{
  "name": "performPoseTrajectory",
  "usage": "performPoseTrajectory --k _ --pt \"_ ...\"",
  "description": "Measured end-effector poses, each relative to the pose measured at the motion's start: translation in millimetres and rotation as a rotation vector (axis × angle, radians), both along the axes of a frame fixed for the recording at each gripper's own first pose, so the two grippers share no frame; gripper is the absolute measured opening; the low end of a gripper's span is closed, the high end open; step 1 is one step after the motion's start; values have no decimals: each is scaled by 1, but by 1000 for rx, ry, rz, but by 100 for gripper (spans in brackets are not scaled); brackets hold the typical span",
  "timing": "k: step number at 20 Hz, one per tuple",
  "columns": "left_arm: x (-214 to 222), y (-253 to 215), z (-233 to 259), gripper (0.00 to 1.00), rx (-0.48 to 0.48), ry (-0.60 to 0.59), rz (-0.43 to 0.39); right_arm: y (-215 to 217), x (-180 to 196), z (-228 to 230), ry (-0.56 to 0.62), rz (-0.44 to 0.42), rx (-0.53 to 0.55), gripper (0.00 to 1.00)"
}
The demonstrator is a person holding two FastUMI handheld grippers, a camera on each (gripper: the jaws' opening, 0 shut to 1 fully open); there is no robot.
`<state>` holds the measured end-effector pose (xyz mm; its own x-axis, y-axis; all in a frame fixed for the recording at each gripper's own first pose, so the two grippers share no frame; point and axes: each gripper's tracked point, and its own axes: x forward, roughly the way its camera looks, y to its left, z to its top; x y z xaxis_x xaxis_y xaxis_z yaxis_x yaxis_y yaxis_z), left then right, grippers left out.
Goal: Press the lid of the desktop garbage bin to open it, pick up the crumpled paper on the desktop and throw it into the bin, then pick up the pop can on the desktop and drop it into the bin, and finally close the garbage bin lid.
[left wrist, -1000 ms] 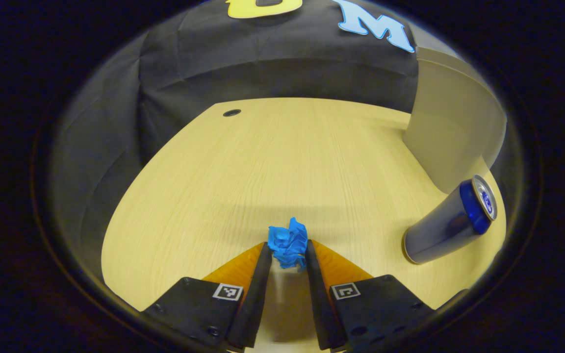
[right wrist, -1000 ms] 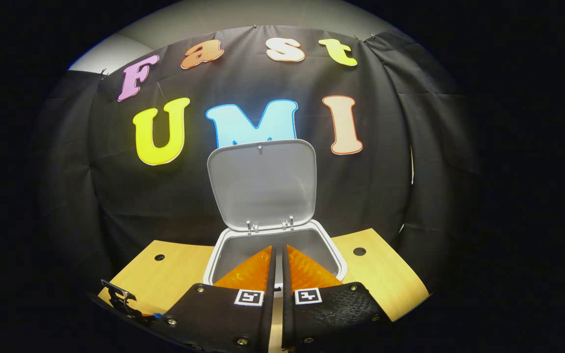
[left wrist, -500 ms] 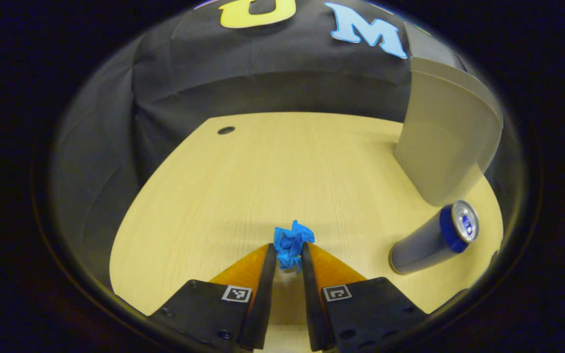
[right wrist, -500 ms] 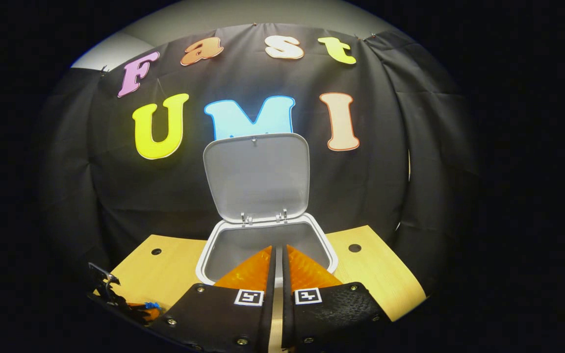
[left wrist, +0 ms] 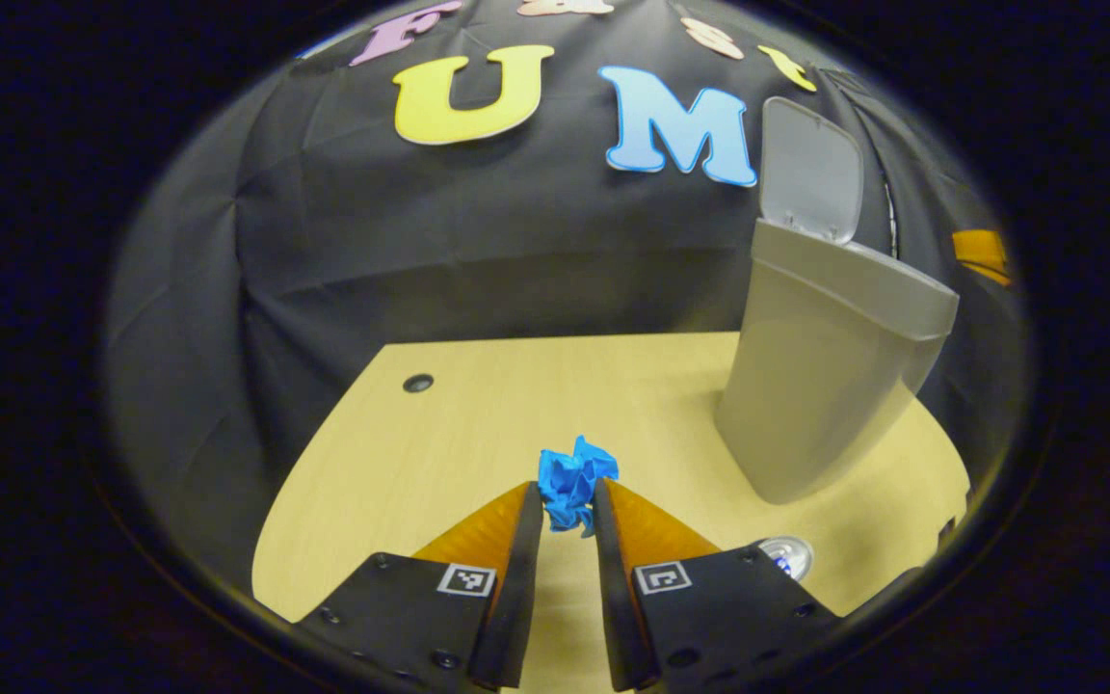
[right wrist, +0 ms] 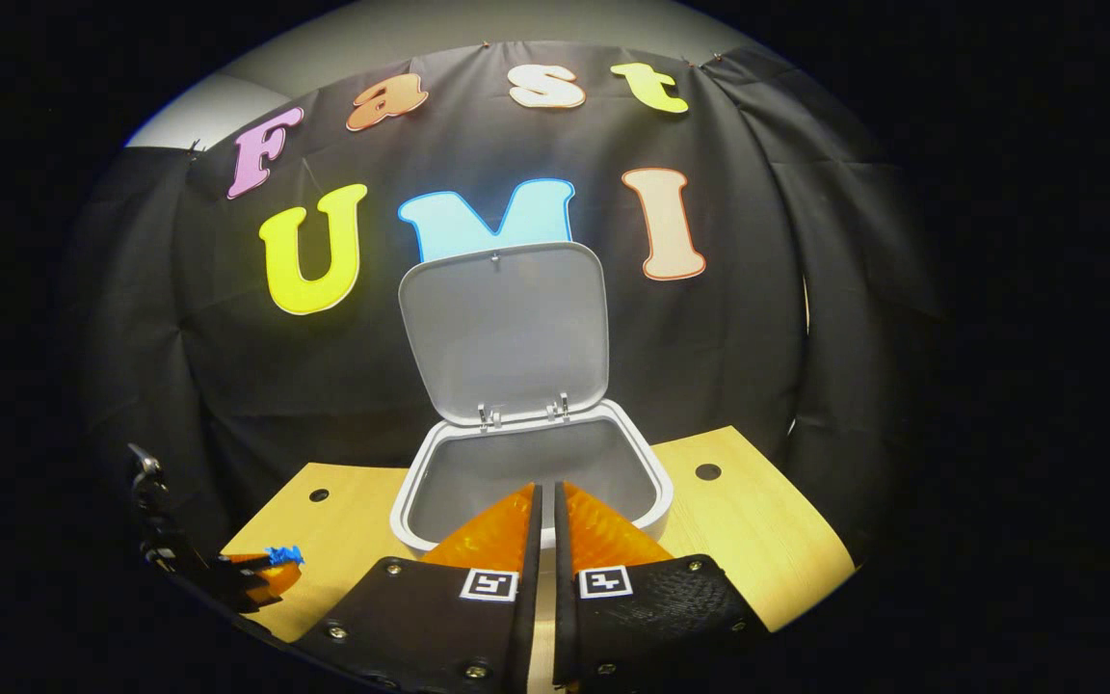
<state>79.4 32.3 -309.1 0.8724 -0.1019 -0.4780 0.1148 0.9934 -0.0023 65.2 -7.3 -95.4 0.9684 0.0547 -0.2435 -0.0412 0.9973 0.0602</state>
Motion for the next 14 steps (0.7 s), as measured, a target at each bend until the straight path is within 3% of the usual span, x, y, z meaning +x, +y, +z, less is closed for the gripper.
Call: performPoseTrajectory --k 5,6,12,13,14 --pt "28 -47 69 34 -38 -114 -89 -7 -4 -9 23 -1 -2 9" --pt "34 -58 84 38 -49 -140 -108 -8 -4 -9 19 -5 8 9" --pt "60 -135 156 37 -92 -274 -261 -13 -7 -10 13 -20 19 9" --pt "61 -150 164 46 -86 -281 -291 -15 -7 -12 18 -22 18 9" --pt "61 -162 167 46 -90 -285 -318 -16 -10 -14 23 -26 21 9"
